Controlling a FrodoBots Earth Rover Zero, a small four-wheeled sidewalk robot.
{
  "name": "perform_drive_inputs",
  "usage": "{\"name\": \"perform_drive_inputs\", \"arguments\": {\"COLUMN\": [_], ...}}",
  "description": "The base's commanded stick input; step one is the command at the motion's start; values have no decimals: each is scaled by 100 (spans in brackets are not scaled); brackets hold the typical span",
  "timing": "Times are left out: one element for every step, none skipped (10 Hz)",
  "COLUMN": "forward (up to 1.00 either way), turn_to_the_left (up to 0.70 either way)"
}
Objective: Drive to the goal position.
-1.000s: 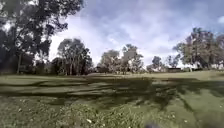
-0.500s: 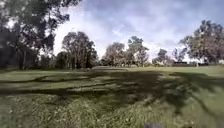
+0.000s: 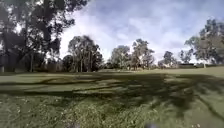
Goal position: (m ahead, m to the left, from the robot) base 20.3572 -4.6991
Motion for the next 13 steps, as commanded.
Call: {"name": "perform_drive_inputs", "arguments": {"forward": [70,70,70,70,70,70,70,70,70,70,70,70,70], "turn_to_the_left": [0,0,0,0,0,0,0,0,0,0,0,0,0]}}
